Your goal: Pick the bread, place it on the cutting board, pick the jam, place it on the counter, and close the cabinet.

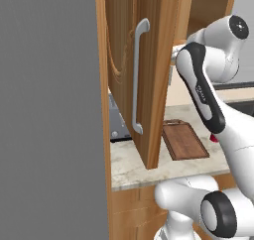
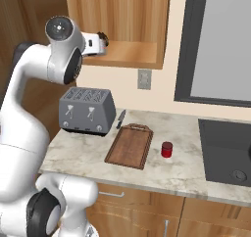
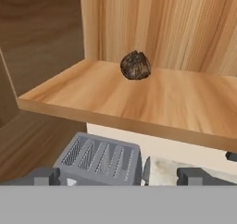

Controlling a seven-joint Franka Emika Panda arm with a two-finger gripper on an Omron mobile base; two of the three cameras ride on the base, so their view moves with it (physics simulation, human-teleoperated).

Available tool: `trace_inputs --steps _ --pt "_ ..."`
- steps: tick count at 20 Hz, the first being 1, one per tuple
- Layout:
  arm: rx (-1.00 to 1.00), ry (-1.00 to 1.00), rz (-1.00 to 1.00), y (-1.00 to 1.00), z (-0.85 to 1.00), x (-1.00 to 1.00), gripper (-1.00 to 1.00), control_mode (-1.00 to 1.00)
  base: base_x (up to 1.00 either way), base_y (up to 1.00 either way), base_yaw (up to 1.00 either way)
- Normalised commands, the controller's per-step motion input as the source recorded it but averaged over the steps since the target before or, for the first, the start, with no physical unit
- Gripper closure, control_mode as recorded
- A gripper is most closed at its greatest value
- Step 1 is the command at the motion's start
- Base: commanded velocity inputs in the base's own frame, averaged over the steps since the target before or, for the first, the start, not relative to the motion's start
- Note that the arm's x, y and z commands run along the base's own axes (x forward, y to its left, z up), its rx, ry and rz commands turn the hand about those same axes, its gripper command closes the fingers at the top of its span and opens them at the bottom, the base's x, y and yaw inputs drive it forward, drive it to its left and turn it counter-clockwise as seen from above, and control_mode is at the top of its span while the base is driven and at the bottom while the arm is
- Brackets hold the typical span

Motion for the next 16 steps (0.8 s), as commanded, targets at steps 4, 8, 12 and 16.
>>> trace_inputs --steps 4,8,12,16 --pt "0.0 0.0 0.03 0.0 -0.02 0.47 -1.0 -1.0 0.0 0.0 0.0" --pt "0.02 0.0 0.03 0.0 0.0 0.47 -1.0 -1.0 0.0 0.0 0.0" --pt "0.0 0.0 0.02 0.01 0.0 0.37 -1.0 -1.0 0.0 0.0 0.0" --pt "0.0 0.0 0.03 0.07 0.0 0.28 -1.0 -1.0 0.0 0.0 0.0"
